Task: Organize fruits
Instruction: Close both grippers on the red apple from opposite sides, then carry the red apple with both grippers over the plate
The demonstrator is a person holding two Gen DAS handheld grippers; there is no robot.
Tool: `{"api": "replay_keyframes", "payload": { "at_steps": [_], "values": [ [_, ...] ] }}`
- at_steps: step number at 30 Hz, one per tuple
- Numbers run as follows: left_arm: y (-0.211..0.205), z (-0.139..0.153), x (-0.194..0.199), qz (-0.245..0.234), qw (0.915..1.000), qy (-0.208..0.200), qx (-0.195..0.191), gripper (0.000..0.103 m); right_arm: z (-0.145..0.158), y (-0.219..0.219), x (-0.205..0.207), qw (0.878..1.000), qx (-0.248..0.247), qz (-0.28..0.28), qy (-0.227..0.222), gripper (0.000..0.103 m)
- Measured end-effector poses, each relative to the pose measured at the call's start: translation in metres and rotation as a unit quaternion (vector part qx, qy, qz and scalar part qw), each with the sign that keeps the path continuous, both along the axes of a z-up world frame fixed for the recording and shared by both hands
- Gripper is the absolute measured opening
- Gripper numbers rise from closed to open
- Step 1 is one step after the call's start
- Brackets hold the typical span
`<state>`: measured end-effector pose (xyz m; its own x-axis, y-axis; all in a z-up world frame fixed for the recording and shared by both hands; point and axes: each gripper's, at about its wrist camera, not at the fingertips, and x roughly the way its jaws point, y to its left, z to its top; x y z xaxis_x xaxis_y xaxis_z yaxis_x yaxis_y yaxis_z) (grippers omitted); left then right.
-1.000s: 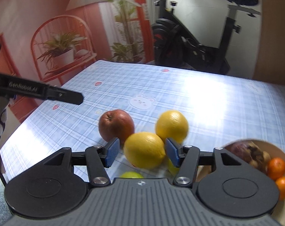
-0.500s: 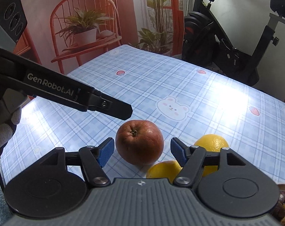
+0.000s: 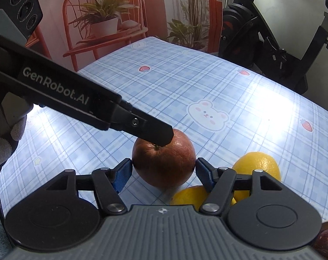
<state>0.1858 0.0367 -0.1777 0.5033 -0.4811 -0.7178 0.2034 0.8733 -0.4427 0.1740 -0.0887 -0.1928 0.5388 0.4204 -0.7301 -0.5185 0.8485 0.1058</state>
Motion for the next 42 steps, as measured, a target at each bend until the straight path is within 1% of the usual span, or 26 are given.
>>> {"api": "replay_keyframes", "payload": {
  "at_steps": [9,14,17,22,26,28,35,42],
  "values": [
    [0.002,-0.003,0.003,-0.003,0.9999,0.008,-0.009,0.040,0.000,-0.001,-0.006,1.000,0.011,-0.007,-0.009,0.066],
    [0.010,-0.006,0.005,0.012,0.9998,0.010,-0.009,0.040,0.001,0.000,-0.010,1.000,0.012,-0.006,-0.013,0.066],
    [0.018,-0.011,0.005,0.016,0.9993,0.020,-0.026,0.040,0.001,0.000,-0.009,1.000,0.012,-0.006,-0.012,0.066],
    [0.017,-0.014,0.001,0.010,0.9992,0.021,-0.031,0.040,0.000,0.002,-0.010,1.000,0.005,-0.004,-0.019,0.066],
    [0.018,-0.014,-0.001,0.006,0.9992,0.017,-0.036,0.036,0.000,0.000,-0.015,0.999,0.017,-0.008,-0.027,0.066],
    [0.018,-0.011,-0.003,0.004,0.9993,0.015,-0.034,0.036,0.002,-0.003,-0.017,0.999,0.029,-0.014,-0.025,0.065],
    [0.002,0.013,-0.015,-0.021,0.9997,-0.011,-0.002,0.036,0.016,-0.012,-0.033,0.997,0.050,-0.030,-0.042,0.065],
    [-0.027,0.035,-0.030,-0.052,0.9981,-0.032,0.005,0.036,0.036,-0.036,-0.063,0.994,0.059,-0.057,-0.068,0.065]
  ]
}}
